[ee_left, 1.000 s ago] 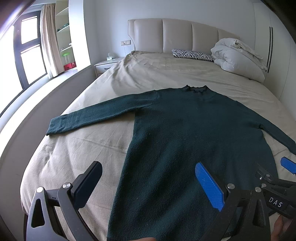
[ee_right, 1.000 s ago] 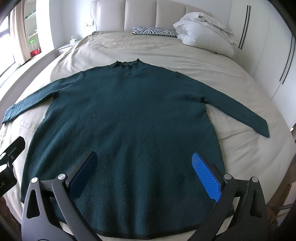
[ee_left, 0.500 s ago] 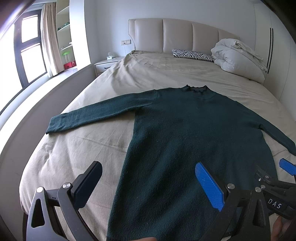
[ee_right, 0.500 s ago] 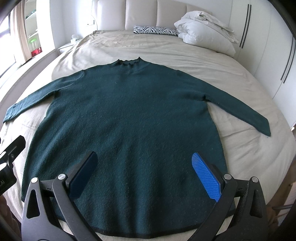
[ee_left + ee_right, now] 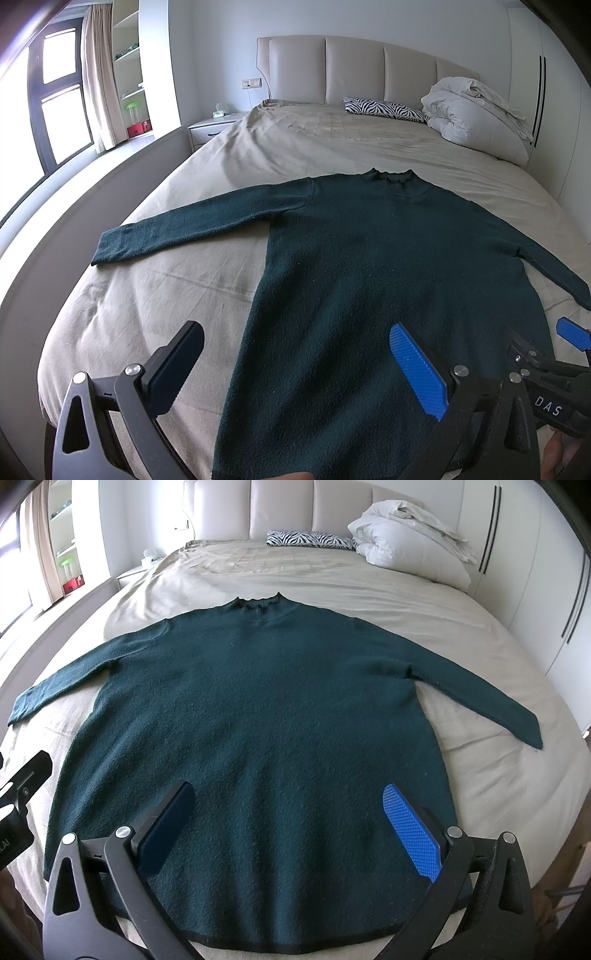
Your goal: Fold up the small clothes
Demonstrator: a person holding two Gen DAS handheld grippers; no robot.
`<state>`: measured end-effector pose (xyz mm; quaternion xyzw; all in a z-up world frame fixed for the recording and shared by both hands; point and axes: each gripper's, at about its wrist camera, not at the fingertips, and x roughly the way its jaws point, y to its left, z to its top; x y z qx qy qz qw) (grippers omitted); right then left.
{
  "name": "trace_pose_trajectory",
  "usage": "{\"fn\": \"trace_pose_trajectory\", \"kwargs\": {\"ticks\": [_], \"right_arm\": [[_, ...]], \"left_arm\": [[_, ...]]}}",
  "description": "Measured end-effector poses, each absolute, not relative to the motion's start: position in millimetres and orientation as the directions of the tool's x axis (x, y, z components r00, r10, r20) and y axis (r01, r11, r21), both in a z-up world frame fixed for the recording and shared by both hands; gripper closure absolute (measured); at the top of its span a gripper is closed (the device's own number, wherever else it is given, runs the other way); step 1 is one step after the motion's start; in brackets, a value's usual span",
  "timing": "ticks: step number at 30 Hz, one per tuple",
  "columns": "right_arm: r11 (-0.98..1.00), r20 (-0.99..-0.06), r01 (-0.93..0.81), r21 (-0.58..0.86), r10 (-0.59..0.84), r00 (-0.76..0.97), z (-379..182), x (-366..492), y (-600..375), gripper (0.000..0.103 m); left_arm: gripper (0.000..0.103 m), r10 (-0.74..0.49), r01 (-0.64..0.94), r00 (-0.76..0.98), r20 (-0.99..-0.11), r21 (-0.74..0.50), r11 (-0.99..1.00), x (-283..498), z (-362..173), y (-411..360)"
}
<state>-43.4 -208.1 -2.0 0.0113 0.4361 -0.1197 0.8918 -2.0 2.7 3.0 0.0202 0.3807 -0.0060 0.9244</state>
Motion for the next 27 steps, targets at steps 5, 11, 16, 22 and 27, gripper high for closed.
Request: {"fn": "trace_pose_trajectory", "kwargs": {"ticks": [5, 11, 16, 22, 27], "right_arm": [[0.972, -0.784, 0.222, -0.080, -0.199, 0.588, -3.7, -43.1, -209.2, 0.000], [0.972, -0.786, 0.222, -0.074, -0.194, 0.587, -5.0, -42.8, -210.4, 0.000], [0.972, -0.786, 0.221, -0.075, -0.194, 0.587, -5.9, -42.7, -209.9, 0.000], [0.973, -0.788, 0.220, -0.072, -0.190, 0.586, -7.3, -43.5, -210.2, 0.000], [0.973, -0.788, 0.220, -0.071, -0.189, 0.586, -8.0, -43.1, -209.6, 0.000]], "left_arm": [[0.000, 0.004, 0.025, 0.709, -0.705, 0.031, 0.999, -3.0, 0.9, 2.5], [0.000, 0.003, 0.025, 0.709, -0.705, 0.030, 0.999, -3.1, 0.8, 2.8], [0.000, 0.003, 0.025, 0.708, -0.706, 0.030, 0.999, -3.3, 0.9, 3.0], [0.000, 0.002, 0.025, 0.708, -0.706, 0.028, 0.999, -2.8, 0.8, 3.1], [0.000, 0.002, 0.025, 0.708, -0.707, 0.028, 0.999, -4.1, -0.6, 3.6]]}}
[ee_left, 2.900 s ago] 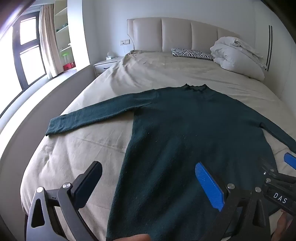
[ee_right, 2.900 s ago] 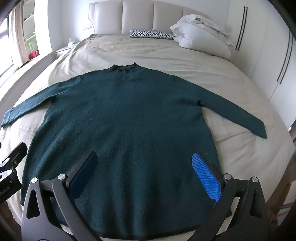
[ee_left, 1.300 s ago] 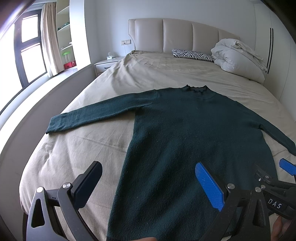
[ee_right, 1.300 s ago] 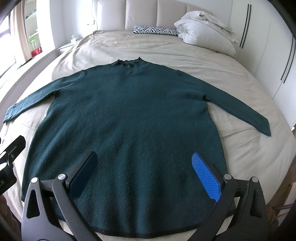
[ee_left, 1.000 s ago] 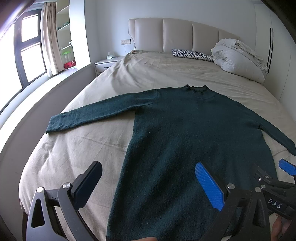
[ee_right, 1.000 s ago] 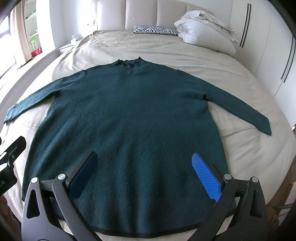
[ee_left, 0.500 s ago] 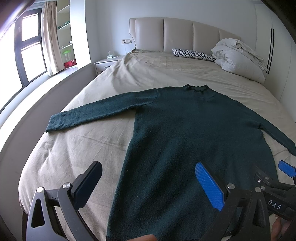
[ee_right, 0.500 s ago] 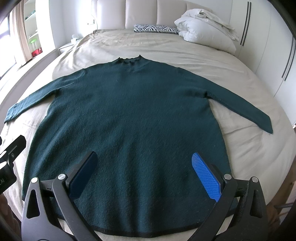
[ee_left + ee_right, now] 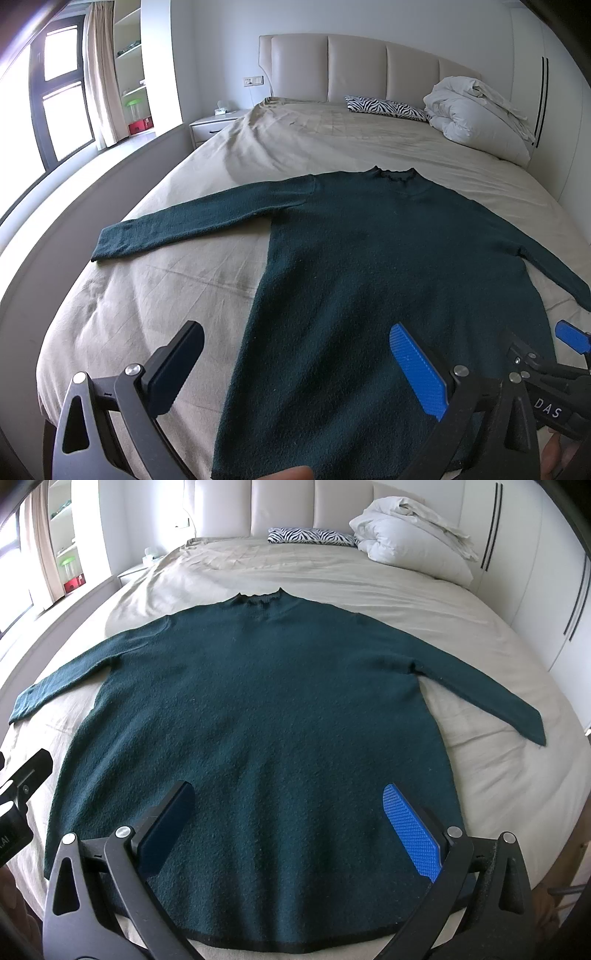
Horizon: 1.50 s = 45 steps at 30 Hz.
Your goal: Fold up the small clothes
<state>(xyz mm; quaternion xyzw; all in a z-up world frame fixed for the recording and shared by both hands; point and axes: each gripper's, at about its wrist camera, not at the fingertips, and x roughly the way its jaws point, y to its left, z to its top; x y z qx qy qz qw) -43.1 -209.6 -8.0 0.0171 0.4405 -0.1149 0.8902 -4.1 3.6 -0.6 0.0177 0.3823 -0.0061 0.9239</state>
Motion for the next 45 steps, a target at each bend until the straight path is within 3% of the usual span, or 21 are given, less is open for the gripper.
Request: {"fn": "trace_pose_trajectory", "kwargs": {"ticks": [12, 19, 28, 32, 35, 38, 41, 45], "right_arm": [[0.974, -0.794, 0.216, -0.071, -0.186, 0.579, -10.1, -41.1, -210.3, 0.000], [0.975, -0.795, 0.217, -0.047, -0.168, 0.583, -11.8, -39.3, -214.7, 0.000], [0.941, -0.710, 0.276, 0.197, -0.057, 0.702, -2.4, -55.8, -321.2, 0.000], [0.841, -0.703, 0.446, 0.306, -0.116, 0.702, -9.6, -69.6, -430.7, 0.000], [0.659, -0.691, 0.592, 0.464, -0.148, 0.707, -24.7, -91.4, -526.8, 0.000], [0.480, -0.675, 0.643, 0.596, -0.134, 0.726, -46.5, -107.1, -603.8, 0.012], [0.376, -0.684, 0.670, 0.640, -0.118, 0.720, -69.6, -107.9, -654.0, 0.021], [0.251, -0.658, 0.660, 0.708, -0.107, 0.746, -95.8, -105.5, -697.3, 0.034]], "left_arm": [[0.000, 0.010, 0.017, 0.704, -0.710, 0.031, 0.999, -6.3, -1.8, 2.9], [0.000, -0.051, 0.052, 0.677, -0.734, -0.021, 0.998, -4.1, -5.4, 1.3], [0.000, -0.197, 0.145, 0.616, -0.763, -0.136, 0.980, 12.6, -17.0, -9.4], [0.000, -0.252, 0.153, 0.614, -0.748, -0.201, 0.968, 27.6, -23.0, -15.9], [0.000, -0.282, 0.203, 0.687, -0.669, -0.197, 0.959, 34.9, -19.7, -30.1], [0.000, -0.307, 0.237, 0.683, -0.663, -0.197, 0.951, 46.5, -16.7, -46.5], [0.000, -0.304, 0.242, 0.597, -0.742, -0.195, 0.951, 70.0, -20.3, -66.7], [0.000, -0.362, 0.278, 0.590, -0.722, -0.240, 0.930, 86.9, -20.7, -82.4]]}}
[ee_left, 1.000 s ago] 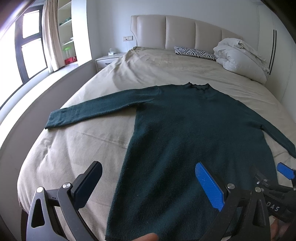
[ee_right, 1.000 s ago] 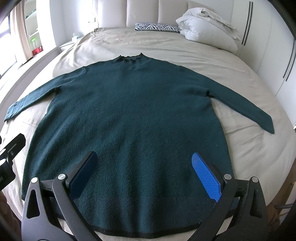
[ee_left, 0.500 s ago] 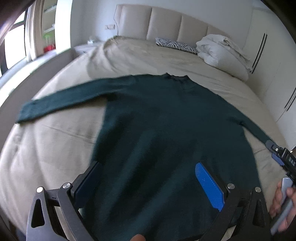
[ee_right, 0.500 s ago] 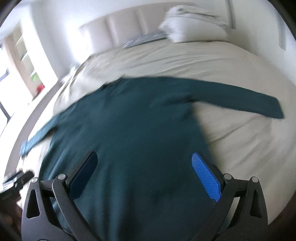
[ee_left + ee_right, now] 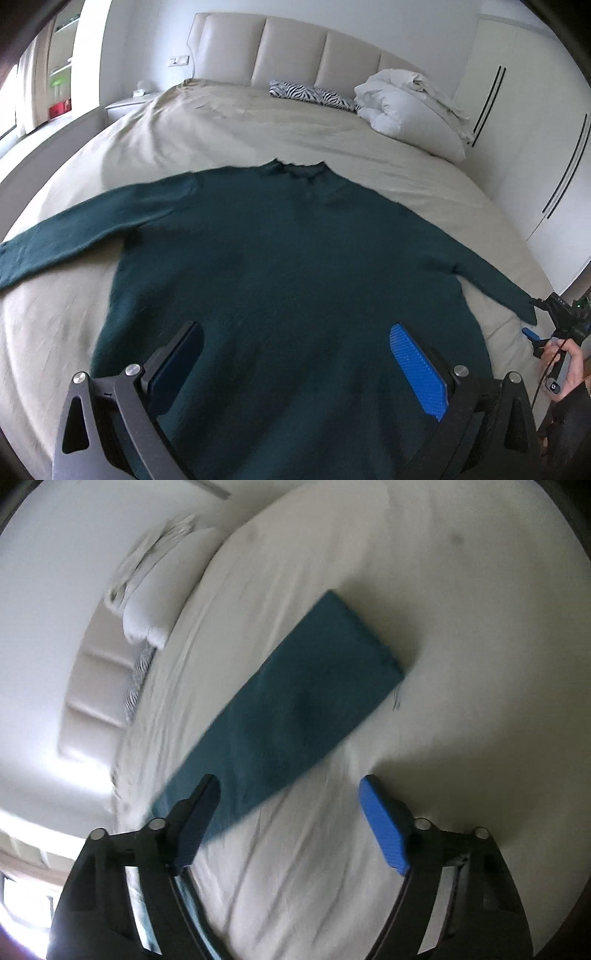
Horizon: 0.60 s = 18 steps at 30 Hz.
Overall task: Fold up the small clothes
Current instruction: 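Grasp the sweater sleeve cuff with the right gripper and lift it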
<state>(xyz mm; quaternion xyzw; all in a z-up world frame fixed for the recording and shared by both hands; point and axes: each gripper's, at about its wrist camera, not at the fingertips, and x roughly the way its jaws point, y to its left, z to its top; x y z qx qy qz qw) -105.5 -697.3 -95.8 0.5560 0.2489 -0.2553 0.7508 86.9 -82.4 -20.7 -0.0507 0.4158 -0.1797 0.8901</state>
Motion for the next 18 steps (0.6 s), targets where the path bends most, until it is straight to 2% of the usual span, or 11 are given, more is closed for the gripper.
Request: {"fn": "trace_pose_trajectory", "kwargs": {"ticks": [3, 4, 6, 7, 9, 10, 14, 18], "right_arm": [[0.235, -0.628, 0.639, 0.732, -0.131, 0.767, -100.8, -97.7, -719.1, 0.038], [0.233, -0.623, 0.635, 0.736, -0.133, 0.771, -102.1, -94.2, -725.4, 0.041], [0.224, -0.634, 0.648, 0.728, -0.140, 0.761, -106.7, -86.1, -740.4, 0.062], [0.228, -0.648, 0.663, 0.713, -0.148, 0.747, -105.1, -80.4, -744.0, 0.067], [0.272, -0.677, 0.696, 0.665, -0.176, 0.715, -99.1, -69.7, -754.1, 0.087], [0.309, -0.687, 0.705, 0.638, -0.185, 0.703, -91.5, -61.2, -751.8, 0.091], [0.527, -0.661, 0.651, 0.546, -0.207, 0.721, -33.5, -9.0, -721.2, 0.096], [0.786, -0.613, 0.443, 0.431, -0.105, 0.783, 27.0, 74.1, -619.9, 0.096]], "left_arm": [[0.001, -0.439, 0.314, 0.544, -0.715, -0.312, 0.897, 105.9, -26.7, -92.3], [0.004, -0.448, 0.315, 0.537, -0.715, -0.323, 0.893, 109.8, -28.6, -92.2], [0.009, -0.479, 0.325, 0.515, -0.710, -0.355, 0.876, 119.1, -31.9, -95.1], [0.012, -0.493, 0.322, 0.504, -0.709, -0.375, 0.869, 125.2, -34.2, -95.2], [0.015, -0.508, 0.317, 0.493, -0.706, -0.398, 0.861, 134.7, -41.5, -94.3], [0.016, -0.517, 0.312, 0.486, -0.704, -0.413, 0.856, 139.4, -43.5, -92.6], [0.021, -0.559, 0.271, 0.471, -0.683, -0.490, 0.828, 159.1, -51.1, -76.2], [0.021, -0.591, 0.234, 0.485, -0.644, -0.556, 0.798, 170.3, -49.5, -54.4]]}}
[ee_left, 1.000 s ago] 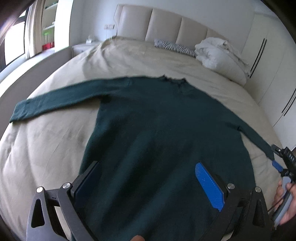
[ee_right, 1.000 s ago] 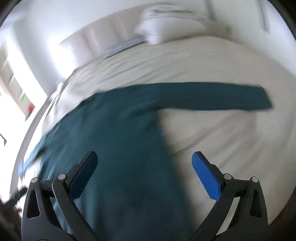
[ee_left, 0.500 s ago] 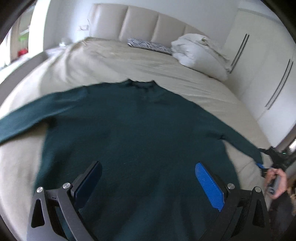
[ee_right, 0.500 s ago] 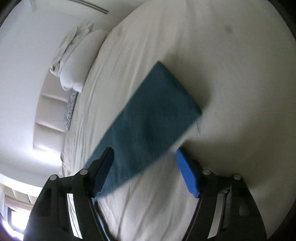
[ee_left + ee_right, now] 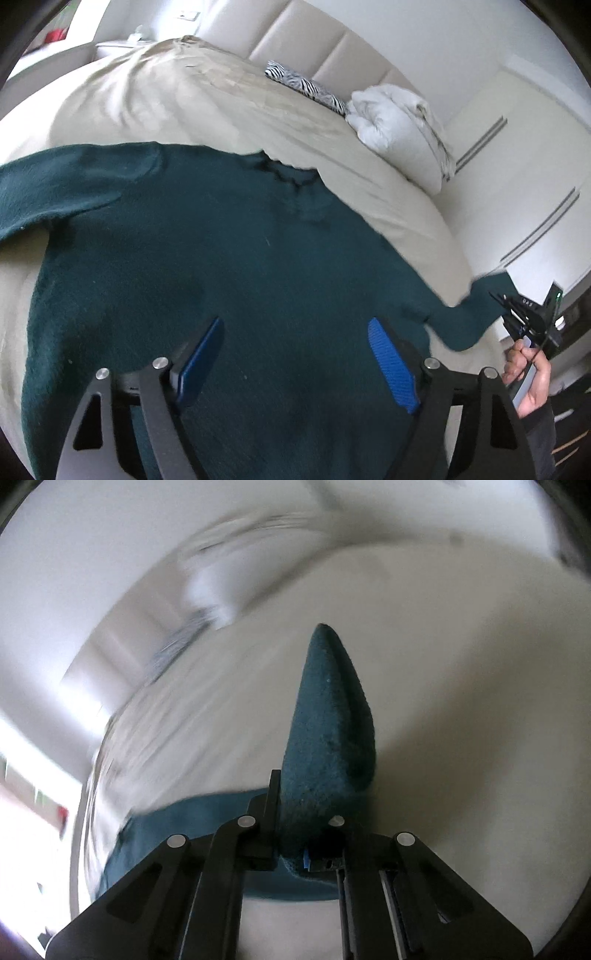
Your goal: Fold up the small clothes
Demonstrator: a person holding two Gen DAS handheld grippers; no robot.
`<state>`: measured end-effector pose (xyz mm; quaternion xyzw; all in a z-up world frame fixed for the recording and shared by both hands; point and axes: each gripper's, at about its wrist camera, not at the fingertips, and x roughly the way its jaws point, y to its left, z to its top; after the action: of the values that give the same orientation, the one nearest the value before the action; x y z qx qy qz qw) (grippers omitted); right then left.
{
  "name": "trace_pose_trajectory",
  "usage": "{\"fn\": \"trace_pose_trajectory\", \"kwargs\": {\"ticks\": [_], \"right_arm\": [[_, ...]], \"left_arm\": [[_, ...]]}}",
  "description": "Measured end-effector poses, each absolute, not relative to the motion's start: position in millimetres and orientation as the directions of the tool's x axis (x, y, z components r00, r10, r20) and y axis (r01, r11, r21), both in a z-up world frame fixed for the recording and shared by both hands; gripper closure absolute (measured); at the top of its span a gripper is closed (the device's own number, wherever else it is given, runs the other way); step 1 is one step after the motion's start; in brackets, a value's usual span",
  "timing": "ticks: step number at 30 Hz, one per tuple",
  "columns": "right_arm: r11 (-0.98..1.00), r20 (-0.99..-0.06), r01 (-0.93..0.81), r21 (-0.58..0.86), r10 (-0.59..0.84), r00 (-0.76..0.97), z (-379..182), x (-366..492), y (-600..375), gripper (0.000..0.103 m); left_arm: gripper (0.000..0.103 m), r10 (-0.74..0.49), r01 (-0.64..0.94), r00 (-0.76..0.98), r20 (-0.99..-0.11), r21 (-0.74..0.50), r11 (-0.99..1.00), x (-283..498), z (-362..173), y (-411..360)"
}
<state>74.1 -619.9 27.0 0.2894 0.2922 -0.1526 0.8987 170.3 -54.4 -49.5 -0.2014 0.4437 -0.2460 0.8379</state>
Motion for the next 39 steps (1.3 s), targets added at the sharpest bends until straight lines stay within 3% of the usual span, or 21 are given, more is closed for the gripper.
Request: {"fn": "trace_pose_trajectory", "kwargs": {"ticks": [4, 11, 13, 15, 18, 27, 28, 30, 32, 33, 39], "right_arm": [[0.927, -0.618, 0.172, 0.333, 0.077, 0.782, 41.9, 139.3, -490.1, 0.096], [0.925, -0.750, -0.013, 0.381, 0.317, 0.580, -54.2, 185.6, -347.1, 0.094], [0.890, -0.750, -0.024, 0.456, 0.399, 0.528, -78.0, 177.1, -345.6, 0.087], [0.862, -0.719, -0.017, 0.506, 0.433, 0.543, -85.6, 152.4, -354.7, 0.072], [0.853, -0.683, -0.002, 0.522, 0.419, 0.597, -89.5, 99.8, -345.1, 0.056], [0.721, -0.597, 0.146, 0.678, 0.423, 0.682, -84.4, 42.1, -428.2, 0.055], [0.689, -0.595, 0.178, 0.702, 0.430, 0.679, -89.4, 38.6, -438.6, 0.055], [0.613, -0.568, 0.227, 0.757, 0.444, 0.693, -99.2, 29.2, -457.4, 0.055], [0.568, -0.553, 0.265, 0.779, 0.423, 0.718, -107.3, 24.0, -472.7, 0.055], [0.555, -0.556, 0.286, 0.781, 0.410, 0.723, -109.9, 23.4, -480.5, 0.055], [0.483, -0.520, 0.305, 0.821, 0.413, 0.748, -113.4, 34.3, -503.1, 0.054]], "left_arm": [[0.021, -0.622, 0.210, 0.508, -0.596, -0.614, 0.760, 175.0, -47.2, -32.2], [0.017, -0.676, 0.165, 0.473, -0.565, -0.697, 0.698, 180.3, -66.9, -11.8], [0.012, -0.689, 0.156, 0.458, -0.562, -0.712, 0.684, 181.8, -73.2, -13.7], [0.009, -0.701, 0.150, 0.447, -0.556, -0.725, 0.672, 184.6, -78.0, -17.8], [0.009, -0.710, 0.134, 0.409, -0.573, -0.732, 0.668, 190.7, -86.3, -31.7], [0.010, -0.658, 0.061, 0.316, -0.683, -0.678, 0.733, 222.1, -105.2, -69.7], [0.014, -0.641, 0.063, 0.310, -0.702, -0.658, 0.750, 224.3, -104.3, -72.8], [0.032, -0.607, 0.057, 0.314, -0.730, -0.624, 0.780, 224.4, -104.3, -74.5], [0.074, -0.590, 0.047, 0.294, -0.752, -0.606, 0.794, 227.2, -108.2, -75.0], [0.083, -0.585, 0.041, 0.286, -0.759, -0.601, 0.798, 229.3, -110.2, -73.5], [0.090, -0.590, 0.121, 0.352, -0.726, -0.590, 0.798, 242.5, -79.7, -66.9]]}}
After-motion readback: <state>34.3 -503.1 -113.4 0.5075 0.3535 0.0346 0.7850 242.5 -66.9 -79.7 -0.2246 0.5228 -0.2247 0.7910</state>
